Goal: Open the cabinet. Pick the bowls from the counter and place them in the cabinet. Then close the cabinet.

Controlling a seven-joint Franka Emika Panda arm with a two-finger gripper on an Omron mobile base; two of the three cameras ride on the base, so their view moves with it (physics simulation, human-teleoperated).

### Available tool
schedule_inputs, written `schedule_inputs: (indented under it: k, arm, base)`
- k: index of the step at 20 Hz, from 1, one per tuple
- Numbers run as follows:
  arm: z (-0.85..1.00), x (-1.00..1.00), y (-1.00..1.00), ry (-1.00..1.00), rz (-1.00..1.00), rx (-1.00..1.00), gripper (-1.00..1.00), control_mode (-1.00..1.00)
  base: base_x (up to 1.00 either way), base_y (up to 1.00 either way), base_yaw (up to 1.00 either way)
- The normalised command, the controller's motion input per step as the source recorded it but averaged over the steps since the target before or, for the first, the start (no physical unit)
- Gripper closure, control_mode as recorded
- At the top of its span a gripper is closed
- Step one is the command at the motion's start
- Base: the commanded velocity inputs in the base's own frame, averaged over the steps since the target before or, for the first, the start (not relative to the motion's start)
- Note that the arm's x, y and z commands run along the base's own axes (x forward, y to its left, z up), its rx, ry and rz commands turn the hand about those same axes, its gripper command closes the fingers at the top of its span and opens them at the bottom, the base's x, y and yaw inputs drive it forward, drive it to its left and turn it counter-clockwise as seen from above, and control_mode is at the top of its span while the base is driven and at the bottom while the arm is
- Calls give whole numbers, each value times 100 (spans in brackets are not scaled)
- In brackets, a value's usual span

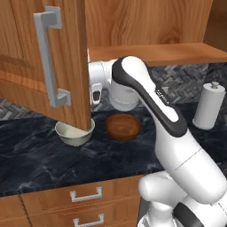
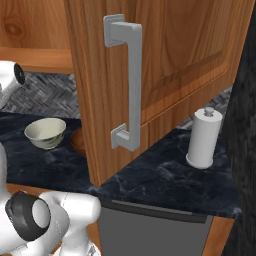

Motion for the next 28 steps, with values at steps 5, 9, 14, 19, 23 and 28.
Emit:
schedule_inputs:
  k: [5, 9, 14, 19, 23, 28]
  arm:
    - [-1, -57, 100, 28, 24, 1, -100, -100]
    - [-1, -21, 70, 3, 8, 0, -100, -100]
    - [10, -1, -29, 0, 6, 1, -100, -100]
    - [17, -16, -51, -9, 0, -35, -100, -100]
    - [-32, -24, -49, -19, -1, -63, -100, -100]
    - [-61, -15, -73, -19, -7, -56, -100, -100]
  base:
    - [0, 0, 0]
    - [0, 0, 0]
    - [0, 0, 0]
    - [0, 0, 0]
    - [0, 0, 0]
    - [0, 0, 0]
